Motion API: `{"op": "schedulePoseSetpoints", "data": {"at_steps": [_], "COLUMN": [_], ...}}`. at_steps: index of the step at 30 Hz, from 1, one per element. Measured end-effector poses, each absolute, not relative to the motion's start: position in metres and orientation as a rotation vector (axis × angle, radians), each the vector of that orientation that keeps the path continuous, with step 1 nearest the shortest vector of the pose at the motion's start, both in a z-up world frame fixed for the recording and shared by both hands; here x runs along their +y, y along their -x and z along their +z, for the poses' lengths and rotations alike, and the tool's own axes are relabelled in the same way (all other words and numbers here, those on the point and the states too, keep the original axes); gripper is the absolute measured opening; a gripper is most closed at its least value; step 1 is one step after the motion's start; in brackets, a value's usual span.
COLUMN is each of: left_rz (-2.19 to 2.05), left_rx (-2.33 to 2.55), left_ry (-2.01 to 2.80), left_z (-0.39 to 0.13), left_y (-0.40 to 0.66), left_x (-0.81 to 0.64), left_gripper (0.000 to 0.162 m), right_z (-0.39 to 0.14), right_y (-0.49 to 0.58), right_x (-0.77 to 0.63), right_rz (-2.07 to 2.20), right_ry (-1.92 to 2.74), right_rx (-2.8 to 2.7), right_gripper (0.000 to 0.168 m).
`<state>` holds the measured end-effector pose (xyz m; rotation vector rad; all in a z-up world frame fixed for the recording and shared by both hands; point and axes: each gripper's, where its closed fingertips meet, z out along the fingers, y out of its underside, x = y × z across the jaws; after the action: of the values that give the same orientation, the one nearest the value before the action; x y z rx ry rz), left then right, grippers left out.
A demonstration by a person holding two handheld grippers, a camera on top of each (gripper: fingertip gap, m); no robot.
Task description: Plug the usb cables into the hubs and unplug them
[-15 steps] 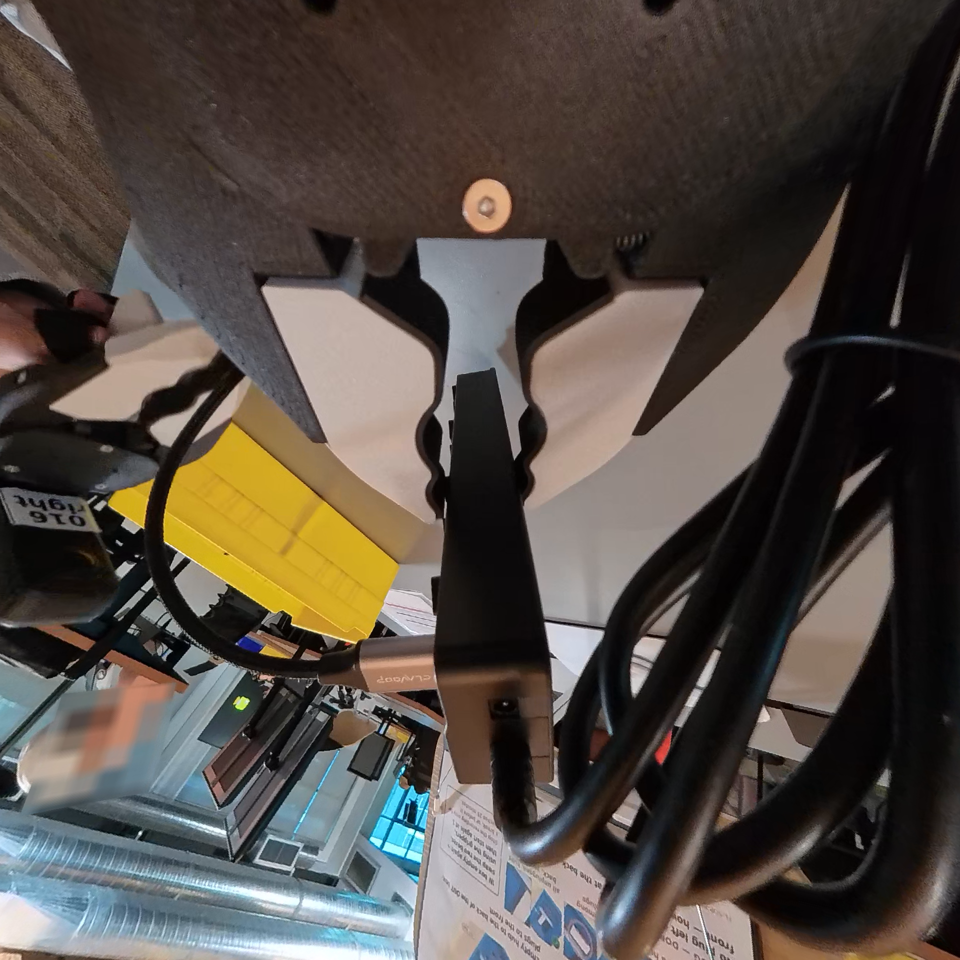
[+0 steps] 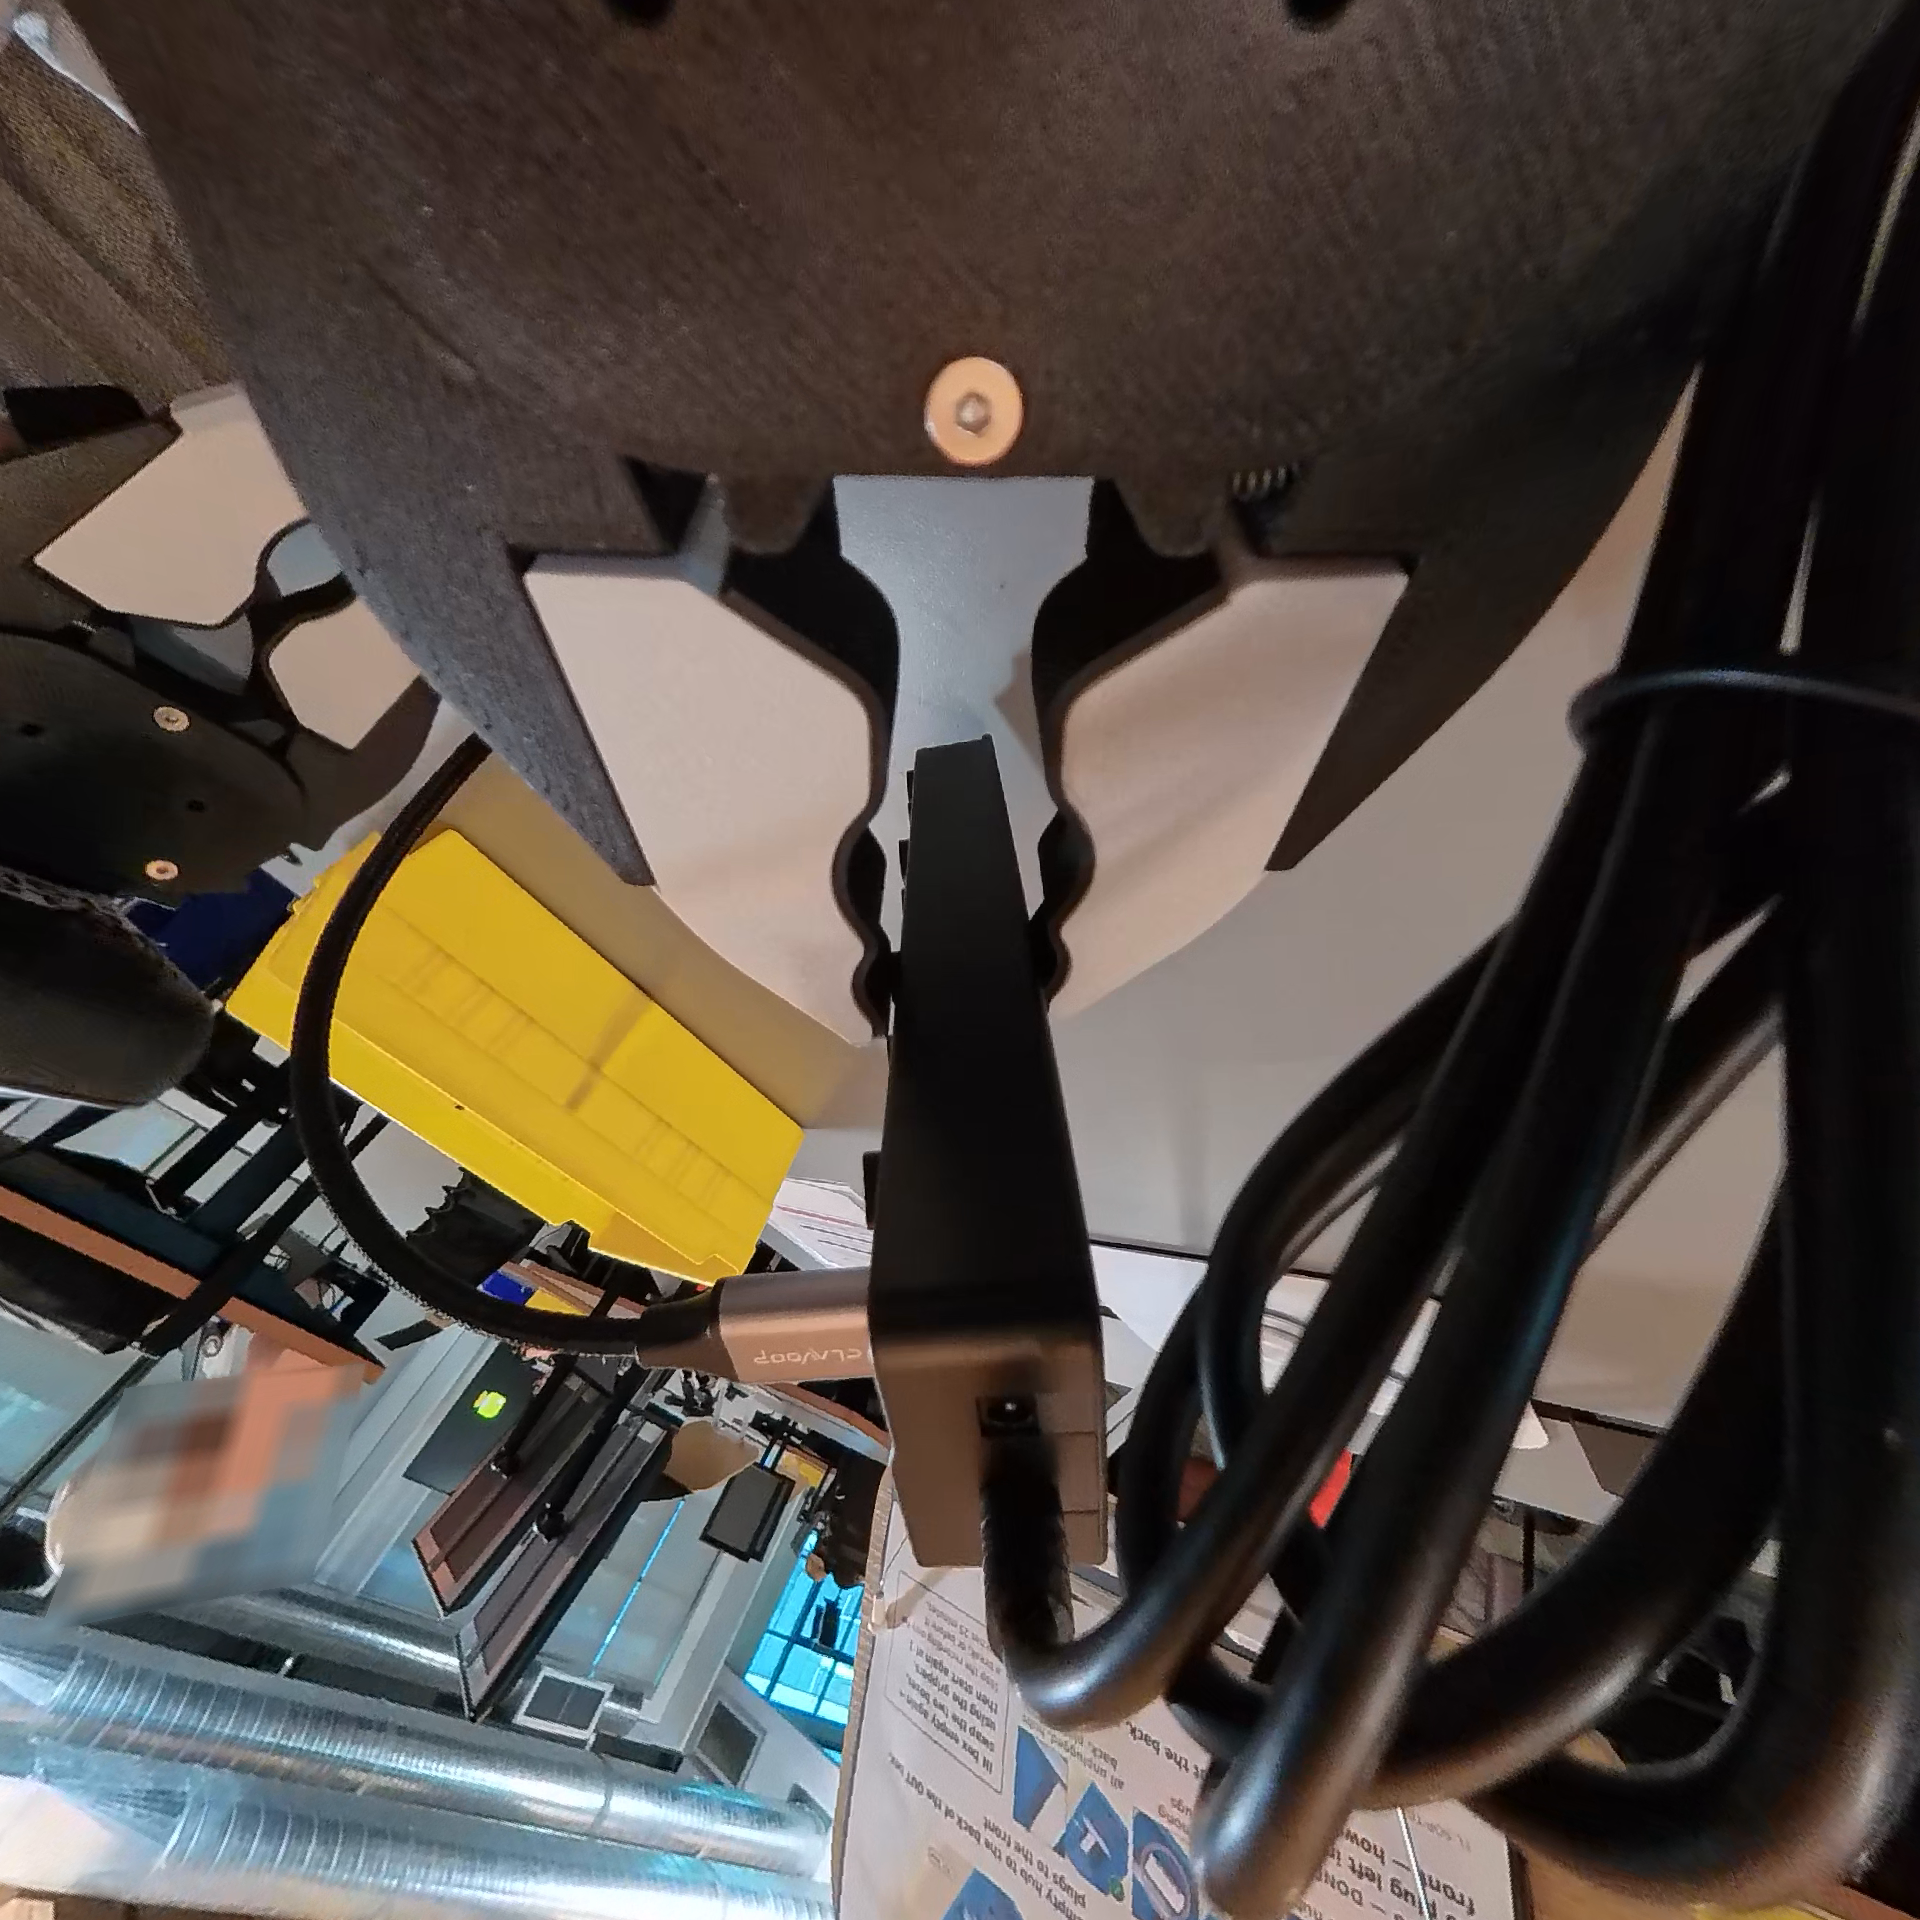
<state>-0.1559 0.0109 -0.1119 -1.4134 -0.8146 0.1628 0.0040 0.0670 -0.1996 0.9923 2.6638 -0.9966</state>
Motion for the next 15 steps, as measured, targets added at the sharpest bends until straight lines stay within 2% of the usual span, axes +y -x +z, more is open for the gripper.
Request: {"op": "schedulePoseSetpoints", "data": {"at_steps": [15], "left_rz": [0.161], "left_rx": [-0.813], "left_ry": [1.414], "left_z": [-0.112], "left_y": [0.155], "left_x": [0.012], "left_gripper": [0.028], "right_z": [-0.202], "right_y": [-0.019], "right_x": [0.055], "right_rz": [-0.911], "right_ry": [-0.800], "right_rx": [2.807], "right_gripper": [0.009]}}
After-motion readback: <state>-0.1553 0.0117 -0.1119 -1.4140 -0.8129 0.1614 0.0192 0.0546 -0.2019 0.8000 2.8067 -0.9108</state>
